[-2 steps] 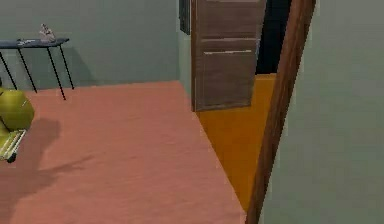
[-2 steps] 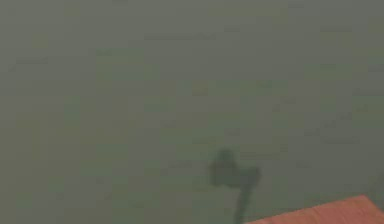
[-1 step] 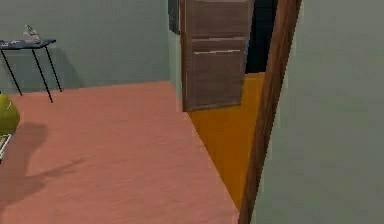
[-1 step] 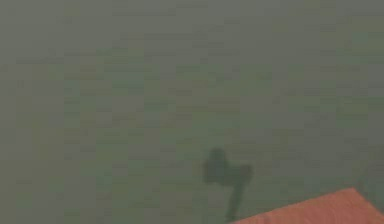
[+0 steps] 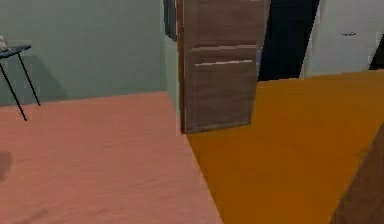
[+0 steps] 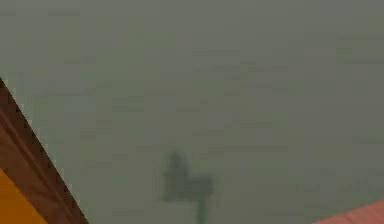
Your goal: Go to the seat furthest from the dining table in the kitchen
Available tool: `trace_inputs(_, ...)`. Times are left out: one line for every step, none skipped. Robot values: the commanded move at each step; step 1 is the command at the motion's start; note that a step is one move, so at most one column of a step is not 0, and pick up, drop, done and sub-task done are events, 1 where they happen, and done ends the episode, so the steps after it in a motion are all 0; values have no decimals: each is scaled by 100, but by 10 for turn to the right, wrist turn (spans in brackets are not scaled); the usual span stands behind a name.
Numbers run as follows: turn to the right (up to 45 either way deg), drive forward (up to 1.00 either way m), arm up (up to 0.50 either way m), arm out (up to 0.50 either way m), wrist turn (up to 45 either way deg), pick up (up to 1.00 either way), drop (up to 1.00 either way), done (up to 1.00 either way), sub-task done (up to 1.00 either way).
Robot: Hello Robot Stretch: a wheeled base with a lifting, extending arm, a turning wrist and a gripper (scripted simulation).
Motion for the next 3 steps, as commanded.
trace_inputs(-450,0,0,0,0,0,0,0,0)
trace_inputs(0,15,0,0,0,0,0,0,0)
trace_inputs(450,0,0,0,0,0,0,0,0)
